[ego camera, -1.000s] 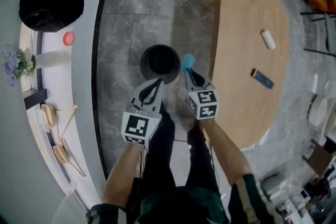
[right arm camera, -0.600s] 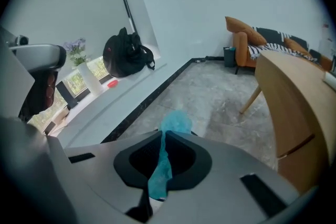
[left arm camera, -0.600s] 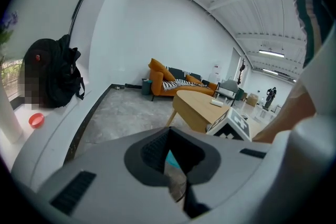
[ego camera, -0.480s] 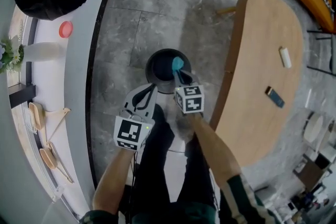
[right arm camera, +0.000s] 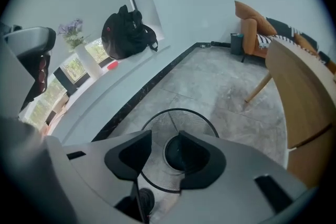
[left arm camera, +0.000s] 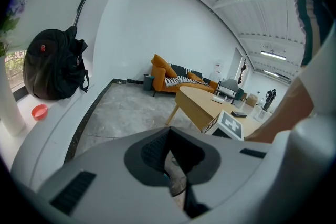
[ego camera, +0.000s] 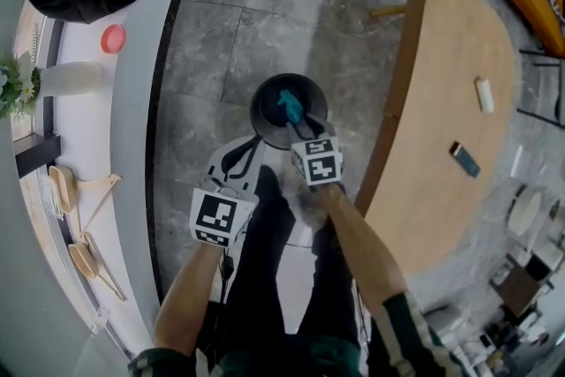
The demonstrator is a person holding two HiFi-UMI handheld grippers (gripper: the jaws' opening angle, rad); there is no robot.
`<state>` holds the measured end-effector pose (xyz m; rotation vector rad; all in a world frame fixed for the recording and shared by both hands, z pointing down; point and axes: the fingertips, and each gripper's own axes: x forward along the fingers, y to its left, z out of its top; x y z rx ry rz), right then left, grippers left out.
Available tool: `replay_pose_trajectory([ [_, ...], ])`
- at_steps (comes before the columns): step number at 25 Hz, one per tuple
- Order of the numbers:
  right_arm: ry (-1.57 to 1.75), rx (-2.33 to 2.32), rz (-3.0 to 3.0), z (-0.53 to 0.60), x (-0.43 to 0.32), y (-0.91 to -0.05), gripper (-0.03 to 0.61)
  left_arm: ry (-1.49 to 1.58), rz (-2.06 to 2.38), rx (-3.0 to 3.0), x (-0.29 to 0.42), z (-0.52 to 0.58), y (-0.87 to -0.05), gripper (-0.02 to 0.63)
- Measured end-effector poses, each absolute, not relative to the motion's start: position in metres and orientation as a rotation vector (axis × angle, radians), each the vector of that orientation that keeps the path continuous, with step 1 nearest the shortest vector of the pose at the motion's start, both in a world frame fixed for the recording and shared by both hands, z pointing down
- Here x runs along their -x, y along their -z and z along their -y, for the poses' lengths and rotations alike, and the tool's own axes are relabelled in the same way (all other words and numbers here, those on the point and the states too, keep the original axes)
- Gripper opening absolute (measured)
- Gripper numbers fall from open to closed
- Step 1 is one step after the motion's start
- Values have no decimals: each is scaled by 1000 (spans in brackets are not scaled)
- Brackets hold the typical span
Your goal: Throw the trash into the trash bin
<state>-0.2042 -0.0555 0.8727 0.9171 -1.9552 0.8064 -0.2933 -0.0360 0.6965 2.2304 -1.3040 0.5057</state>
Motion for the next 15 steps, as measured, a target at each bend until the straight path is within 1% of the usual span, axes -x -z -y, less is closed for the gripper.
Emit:
replay_pose_trajectory([
  [2,-819,-903,1959,53,202,-866,148,-504,1302,-2230,295,39,-688,2],
  [5,-815,-897,1981,52,198,-842,79,-495,1299,-2234,296,45,-670,2],
  [8,-781,-945,2044,65,194,-794,20,-481,1290,-2255,292,54,-645,2],
  [10,-778,-998,2087,71,189,-754,5,-478,1275,-2276,286,59,-624,2],
  [15,-710,-1114,2167,79,159,-659,2,-475,1217,-2351,253,70,-566,2],
])
